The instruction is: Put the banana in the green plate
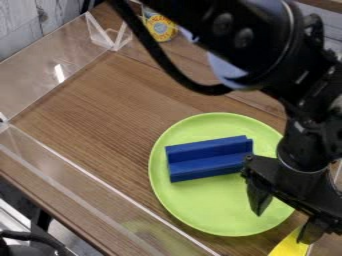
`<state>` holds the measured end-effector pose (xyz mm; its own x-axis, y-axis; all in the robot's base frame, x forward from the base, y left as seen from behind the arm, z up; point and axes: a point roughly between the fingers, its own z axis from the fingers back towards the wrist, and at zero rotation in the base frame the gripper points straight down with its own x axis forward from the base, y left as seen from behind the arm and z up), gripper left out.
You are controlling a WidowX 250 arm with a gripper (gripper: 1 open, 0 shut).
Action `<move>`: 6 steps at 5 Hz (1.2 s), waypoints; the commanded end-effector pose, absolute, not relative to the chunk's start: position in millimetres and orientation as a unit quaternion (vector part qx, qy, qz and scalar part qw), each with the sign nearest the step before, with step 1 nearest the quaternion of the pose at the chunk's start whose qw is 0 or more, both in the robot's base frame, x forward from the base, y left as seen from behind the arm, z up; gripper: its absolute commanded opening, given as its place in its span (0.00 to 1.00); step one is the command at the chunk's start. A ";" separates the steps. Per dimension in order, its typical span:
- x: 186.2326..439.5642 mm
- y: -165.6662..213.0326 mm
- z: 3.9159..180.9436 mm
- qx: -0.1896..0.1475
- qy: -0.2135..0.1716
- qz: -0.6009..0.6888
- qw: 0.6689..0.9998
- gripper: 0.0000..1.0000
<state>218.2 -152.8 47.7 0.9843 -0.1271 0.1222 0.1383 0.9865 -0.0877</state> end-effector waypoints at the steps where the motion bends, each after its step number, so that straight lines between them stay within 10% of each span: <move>1: 225.2 -153.4 51.9 -0.059 -0.078 -0.063 0.993 1.00; 6: 233.3 -153.4 49.9 -0.078 -0.097 -0.059 0.990 1.00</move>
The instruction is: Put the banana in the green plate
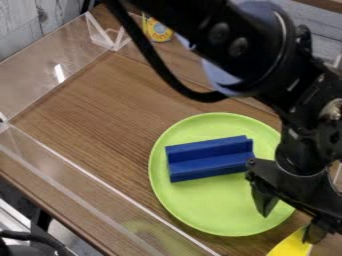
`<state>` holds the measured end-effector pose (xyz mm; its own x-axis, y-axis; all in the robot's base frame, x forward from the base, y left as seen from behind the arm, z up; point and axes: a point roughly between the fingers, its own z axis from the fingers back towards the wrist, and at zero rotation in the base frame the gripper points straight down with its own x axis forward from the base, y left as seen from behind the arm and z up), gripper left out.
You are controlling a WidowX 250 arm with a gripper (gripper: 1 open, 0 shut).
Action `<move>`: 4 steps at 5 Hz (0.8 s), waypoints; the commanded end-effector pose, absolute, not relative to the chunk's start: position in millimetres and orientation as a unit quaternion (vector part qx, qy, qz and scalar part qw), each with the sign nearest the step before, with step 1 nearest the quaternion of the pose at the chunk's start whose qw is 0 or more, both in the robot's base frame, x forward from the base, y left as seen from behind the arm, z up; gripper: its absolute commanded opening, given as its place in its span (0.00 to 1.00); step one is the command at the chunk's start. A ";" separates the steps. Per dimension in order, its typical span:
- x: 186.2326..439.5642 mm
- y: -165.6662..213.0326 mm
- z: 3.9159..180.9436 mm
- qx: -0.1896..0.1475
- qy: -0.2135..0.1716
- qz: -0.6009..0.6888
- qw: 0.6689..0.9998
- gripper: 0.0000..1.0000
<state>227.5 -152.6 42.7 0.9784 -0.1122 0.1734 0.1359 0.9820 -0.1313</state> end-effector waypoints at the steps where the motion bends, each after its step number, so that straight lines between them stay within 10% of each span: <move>1: 232.6 -153.6 42.7 -0.084 -0.092 -0.053 0.991 1.00; 3: 233.1 -152.7 34.4 -0.092 -0.086 -0.045 0.991 1.00; 4: 232.9 -152.1 33.4 -0.094 -0.084 -0.042 0.991 0.00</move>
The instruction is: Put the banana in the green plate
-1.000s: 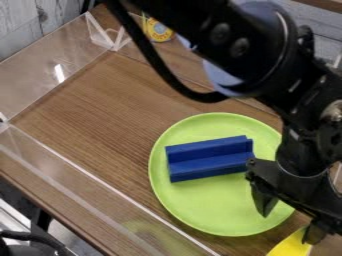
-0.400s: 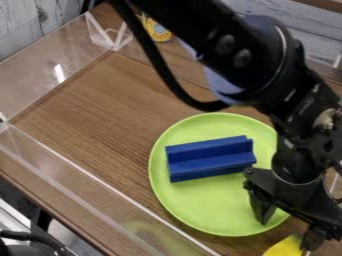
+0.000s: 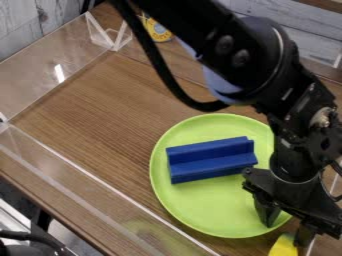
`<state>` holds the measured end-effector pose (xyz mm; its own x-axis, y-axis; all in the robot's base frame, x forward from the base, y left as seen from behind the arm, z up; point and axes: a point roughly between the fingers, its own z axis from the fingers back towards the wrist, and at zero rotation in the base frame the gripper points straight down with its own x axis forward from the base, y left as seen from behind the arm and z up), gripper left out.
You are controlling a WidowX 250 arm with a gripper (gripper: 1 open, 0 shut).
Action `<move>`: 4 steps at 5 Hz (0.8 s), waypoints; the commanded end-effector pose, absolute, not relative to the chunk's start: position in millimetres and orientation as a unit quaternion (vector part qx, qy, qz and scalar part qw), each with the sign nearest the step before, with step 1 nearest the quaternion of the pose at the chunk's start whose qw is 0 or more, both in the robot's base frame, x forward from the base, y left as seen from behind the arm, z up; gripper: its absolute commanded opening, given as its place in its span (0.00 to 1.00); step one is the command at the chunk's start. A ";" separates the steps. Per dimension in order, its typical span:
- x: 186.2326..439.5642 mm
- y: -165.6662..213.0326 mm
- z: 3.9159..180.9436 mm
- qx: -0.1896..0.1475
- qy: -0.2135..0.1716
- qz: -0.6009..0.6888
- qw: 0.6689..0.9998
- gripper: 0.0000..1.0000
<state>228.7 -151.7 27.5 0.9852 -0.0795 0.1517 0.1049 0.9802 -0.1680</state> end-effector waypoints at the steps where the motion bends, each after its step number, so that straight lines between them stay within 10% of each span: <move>1: 232.7 -153.2 34.5 -0.097 -0.081 -0.040 0.991 0.00; 4: 233.9 -155.1 39.2 -0.105 -0.077 -0.040 0.991 0.00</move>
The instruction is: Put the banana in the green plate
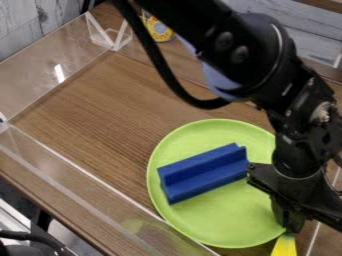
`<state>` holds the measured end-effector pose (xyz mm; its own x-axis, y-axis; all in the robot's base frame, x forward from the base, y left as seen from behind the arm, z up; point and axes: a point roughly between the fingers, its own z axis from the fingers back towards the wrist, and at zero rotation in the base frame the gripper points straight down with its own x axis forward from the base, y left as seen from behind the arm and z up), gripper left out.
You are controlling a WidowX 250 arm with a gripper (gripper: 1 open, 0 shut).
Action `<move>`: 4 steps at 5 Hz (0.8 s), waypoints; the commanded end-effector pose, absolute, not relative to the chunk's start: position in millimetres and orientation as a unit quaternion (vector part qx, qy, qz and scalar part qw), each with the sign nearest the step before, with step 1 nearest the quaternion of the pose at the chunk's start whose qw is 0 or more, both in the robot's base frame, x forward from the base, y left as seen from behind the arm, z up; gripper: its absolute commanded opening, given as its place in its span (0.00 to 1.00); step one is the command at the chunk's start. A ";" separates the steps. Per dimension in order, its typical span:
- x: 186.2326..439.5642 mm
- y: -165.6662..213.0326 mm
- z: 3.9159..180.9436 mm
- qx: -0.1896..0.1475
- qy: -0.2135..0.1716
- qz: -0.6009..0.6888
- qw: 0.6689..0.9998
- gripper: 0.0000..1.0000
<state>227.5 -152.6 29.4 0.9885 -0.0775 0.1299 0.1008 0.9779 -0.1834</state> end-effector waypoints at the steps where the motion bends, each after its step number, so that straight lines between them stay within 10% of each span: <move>1: 234.5 -155.3 40.4 -0.107 -0.076 -0.040 0.991 0.00; 4: 237.1 -155.4 44.5 -0.110 -0.072 -0.040 0.990 0.00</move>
<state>228.0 -152.9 31.9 0.9906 -0.0809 0.1103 0.1009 0.9766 -0.1900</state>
